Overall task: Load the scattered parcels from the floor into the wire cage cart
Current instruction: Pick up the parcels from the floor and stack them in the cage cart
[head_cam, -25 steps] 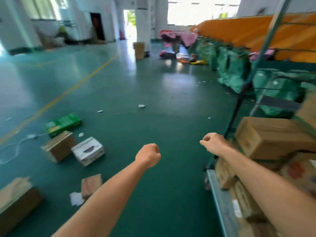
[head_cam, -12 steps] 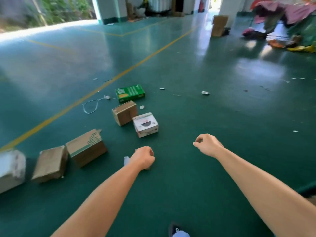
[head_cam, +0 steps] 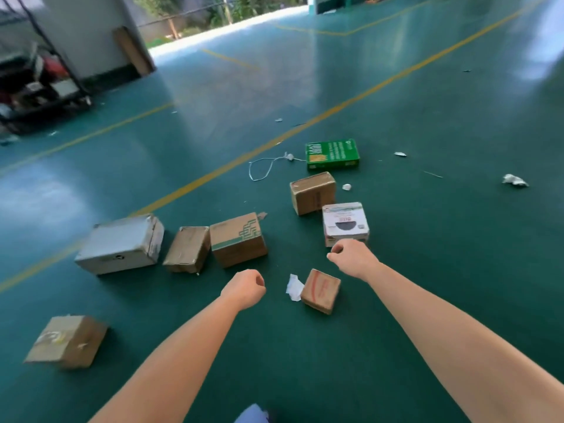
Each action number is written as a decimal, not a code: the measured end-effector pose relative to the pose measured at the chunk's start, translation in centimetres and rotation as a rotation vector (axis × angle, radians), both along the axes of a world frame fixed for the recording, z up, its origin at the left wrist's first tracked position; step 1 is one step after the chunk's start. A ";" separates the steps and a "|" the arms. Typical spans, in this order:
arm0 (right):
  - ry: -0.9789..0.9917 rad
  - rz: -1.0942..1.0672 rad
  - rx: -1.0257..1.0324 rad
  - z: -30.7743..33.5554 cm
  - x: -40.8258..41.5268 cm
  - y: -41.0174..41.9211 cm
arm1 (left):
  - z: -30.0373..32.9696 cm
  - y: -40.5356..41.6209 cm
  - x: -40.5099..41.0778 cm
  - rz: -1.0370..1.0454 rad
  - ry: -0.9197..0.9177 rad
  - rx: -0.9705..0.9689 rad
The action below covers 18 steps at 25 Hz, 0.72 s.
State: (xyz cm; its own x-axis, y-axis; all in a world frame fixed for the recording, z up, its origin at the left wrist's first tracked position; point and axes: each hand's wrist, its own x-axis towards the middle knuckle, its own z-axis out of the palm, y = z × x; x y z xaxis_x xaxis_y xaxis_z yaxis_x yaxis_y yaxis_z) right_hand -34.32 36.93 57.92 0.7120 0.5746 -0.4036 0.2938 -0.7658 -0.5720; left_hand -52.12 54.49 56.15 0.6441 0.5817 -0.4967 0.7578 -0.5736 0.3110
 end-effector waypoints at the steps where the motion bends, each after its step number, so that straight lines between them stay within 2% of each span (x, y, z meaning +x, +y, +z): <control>1: -0.007 0.036 -0.007 -0.3 0.7 1.7 | -0.2 1.2 0.1 0.032 0.009 -0.002; 10: -0.010 0.217 -0.126 -3.4 6.7 19.9 | -4.3 17.6 3.2 0.210 0.017 -0.079; 18: 0.013 0.247 -0.173 -5.3 12.2 37.1 | -6.0 34.4 9.3 0.243 0.010 -0.127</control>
State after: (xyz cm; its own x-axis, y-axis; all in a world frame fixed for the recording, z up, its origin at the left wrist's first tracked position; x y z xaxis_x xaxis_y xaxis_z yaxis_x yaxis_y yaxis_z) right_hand -22.13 73.99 52.66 0.5534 0.6517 -0.5187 0.4764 -0.7585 -0.4447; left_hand -42.81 88.90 50.12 0.4878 0.6513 -0.5812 0.8719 -0.3309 0.3609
